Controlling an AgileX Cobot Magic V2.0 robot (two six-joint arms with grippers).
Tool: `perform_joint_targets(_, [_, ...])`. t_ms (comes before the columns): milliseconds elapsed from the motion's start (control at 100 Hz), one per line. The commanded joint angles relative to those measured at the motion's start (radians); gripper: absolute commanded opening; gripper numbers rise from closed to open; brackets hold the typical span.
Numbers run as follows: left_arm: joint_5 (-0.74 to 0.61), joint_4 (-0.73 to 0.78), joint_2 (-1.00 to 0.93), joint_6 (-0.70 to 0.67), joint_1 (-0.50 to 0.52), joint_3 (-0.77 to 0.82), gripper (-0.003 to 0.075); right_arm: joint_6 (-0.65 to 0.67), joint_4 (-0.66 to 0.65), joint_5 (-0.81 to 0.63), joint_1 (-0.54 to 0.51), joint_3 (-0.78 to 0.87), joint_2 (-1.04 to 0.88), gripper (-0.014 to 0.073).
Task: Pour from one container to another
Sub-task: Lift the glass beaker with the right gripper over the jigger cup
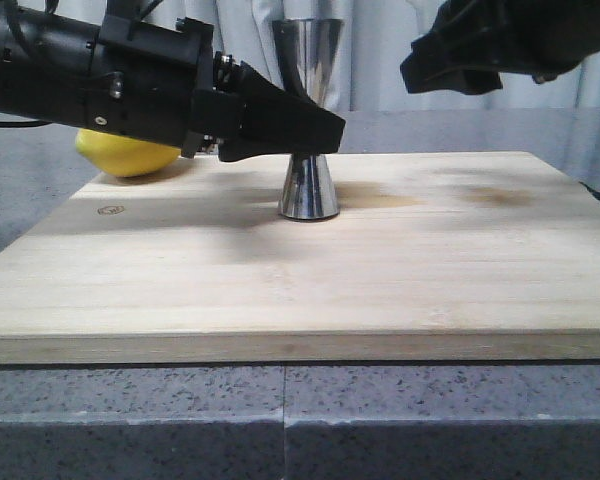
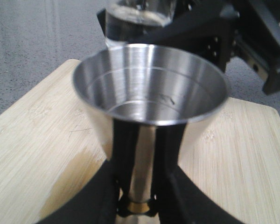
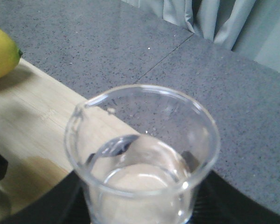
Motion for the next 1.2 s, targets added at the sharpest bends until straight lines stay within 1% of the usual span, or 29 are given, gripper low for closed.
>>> perform_joint_targets(0, [0.074,-0.078,-0.037,0.0,-0.006,-0.028,0.0114,-0.011,-0.045,-0.023,0.011,-0.071,-0.034,0.0267])
perform_joint_targets(290, [0.074,-0.078,-0.037,0.0,-0.006,-0.028,0.0114,-0.011,-0.175,0.137,0.077,-0.191,-0.034,0.0267])
perform_joint_targets(410, [0.074,-0.078,-0.037,0.0,-0.006,-0.028,0.0114,-0.011,-0.212,0.181,0.103,-0.229,-0.034,0.0267])
perform_joint_targets(1070, [0.074,-0.078,-0.037,0.0,-0.006,-0.028,0.0114,-0.011,-0.446,0.425,0.249,-0.359,0.038,0.0267])
perform_joint_targets(1190, [0.074,-0.078,-0.037,0.0,-0.006,-0.028,0.0114,-0.011,-0.474,0.447,0.254,-0.365,0.04,0.0267])
